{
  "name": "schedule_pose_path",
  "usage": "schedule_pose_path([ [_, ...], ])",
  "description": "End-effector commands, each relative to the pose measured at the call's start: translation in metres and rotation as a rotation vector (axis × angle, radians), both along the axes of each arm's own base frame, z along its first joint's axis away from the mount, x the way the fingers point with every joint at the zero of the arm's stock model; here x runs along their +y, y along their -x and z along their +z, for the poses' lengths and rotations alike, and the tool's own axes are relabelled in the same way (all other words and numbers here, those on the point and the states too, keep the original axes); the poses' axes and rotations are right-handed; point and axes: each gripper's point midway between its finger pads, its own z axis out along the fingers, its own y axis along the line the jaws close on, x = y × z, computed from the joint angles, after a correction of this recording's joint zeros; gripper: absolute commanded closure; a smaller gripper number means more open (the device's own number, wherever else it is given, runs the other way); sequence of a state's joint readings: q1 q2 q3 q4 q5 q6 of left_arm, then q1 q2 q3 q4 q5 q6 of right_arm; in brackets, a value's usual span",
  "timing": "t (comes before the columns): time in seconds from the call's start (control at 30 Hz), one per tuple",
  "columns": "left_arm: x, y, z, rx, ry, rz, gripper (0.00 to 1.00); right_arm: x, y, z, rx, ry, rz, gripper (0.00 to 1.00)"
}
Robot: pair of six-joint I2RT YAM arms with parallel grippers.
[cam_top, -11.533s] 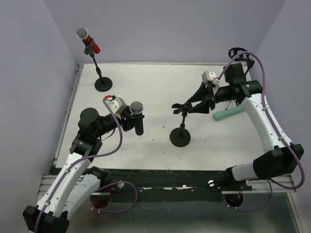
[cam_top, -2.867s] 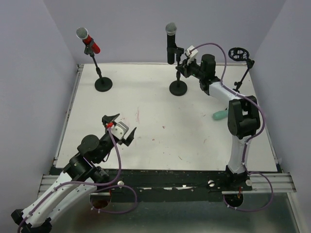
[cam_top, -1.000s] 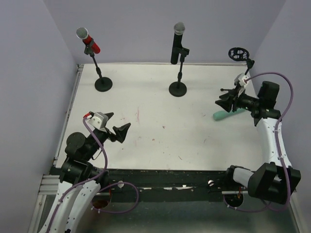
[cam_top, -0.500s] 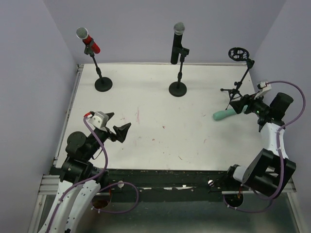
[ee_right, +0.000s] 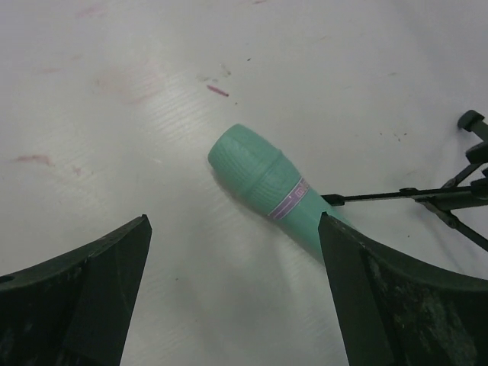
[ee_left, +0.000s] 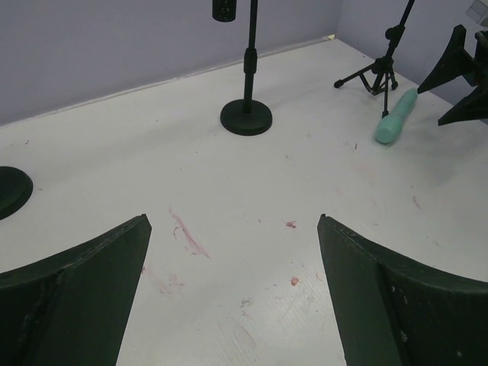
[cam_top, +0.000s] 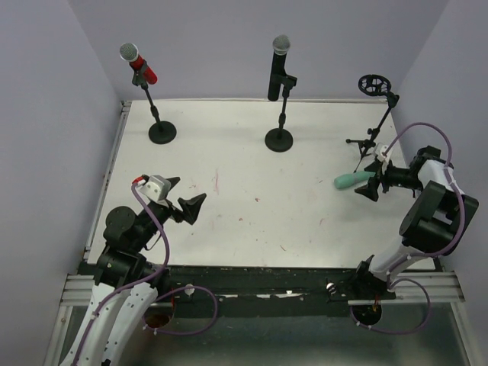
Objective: Attach the microphones to the stand
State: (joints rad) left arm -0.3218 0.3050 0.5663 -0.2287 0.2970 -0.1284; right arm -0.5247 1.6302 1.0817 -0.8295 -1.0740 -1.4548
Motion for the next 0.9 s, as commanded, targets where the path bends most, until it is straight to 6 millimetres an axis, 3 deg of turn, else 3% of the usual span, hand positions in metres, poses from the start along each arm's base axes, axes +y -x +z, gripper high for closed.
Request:
schedule_pose_path([
  [0.0, -0.003, -0.001, -0.003, 0.005, 0.003, -0.015, 0.02, 0.0, 0.023, -0.014, -0.063, 0.166, 0.271, 0.01],
  [0.2, -0.001, -0.003, -0.005, 0.008, -0.002, -0.003, 0.02, -0.028, -0.011, -0.021, -0.112, 0.296, 0.235, 0.01],
  [0.4, -0.002, -0.004, -0.007, 0.016, -0.004, -0.004, 0.02, -0.044, -0.031, -0.042, -0.107, 0.447, 0.241, 0.02],
  [0.63, -0.001, -0.006, -0.009, 0.018, -0.01, 0.004, 0.02, -0.043, -0.055, -0.058, -0.094, 0.502, 0.249, 0.05],
  [0.87, 0.001, -0.007, -0.01, 0.019, -0.015, 0.016, 0.02, -0.034, -0.052, -0.094, 0.029, 0.592, 0.303, 0.14],
])
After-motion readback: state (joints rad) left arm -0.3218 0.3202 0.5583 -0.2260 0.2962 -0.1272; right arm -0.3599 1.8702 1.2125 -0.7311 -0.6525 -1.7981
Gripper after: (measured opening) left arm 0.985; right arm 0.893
